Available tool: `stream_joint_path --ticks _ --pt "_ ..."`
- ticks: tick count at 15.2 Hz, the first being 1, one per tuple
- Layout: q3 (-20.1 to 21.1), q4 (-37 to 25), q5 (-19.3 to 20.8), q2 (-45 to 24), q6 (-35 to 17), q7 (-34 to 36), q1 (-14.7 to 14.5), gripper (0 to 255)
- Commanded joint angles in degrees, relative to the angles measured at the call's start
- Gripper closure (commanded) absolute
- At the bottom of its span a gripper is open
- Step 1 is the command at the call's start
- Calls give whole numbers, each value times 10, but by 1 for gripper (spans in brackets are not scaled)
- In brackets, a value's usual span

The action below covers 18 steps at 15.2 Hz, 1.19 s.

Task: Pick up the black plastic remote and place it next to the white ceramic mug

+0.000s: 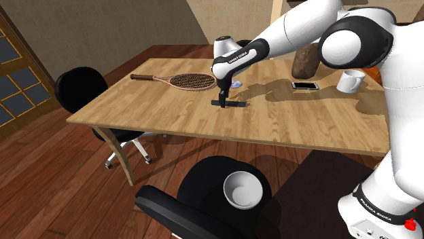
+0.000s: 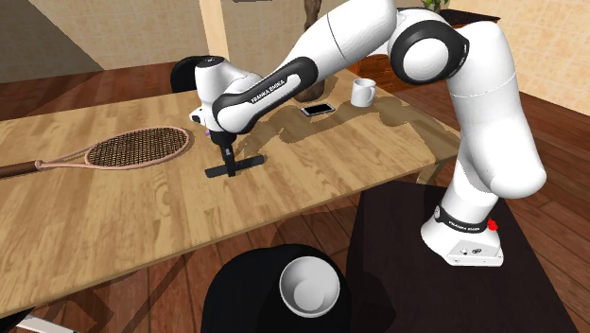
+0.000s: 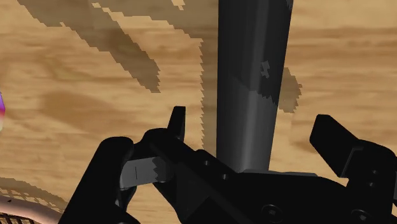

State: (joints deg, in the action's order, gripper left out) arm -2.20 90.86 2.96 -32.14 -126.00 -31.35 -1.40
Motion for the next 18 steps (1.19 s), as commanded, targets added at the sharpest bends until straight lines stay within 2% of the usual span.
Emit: stream_joint_path --ticks 1,2,11,18 --pt "0 0 0 0 0 0 0 0" --pt "0 0 0 0 0 0 0 255" --pt "0 0 0 0 0 0 0 255" --pt "0 -19 -1 23 42 -2 0 255"
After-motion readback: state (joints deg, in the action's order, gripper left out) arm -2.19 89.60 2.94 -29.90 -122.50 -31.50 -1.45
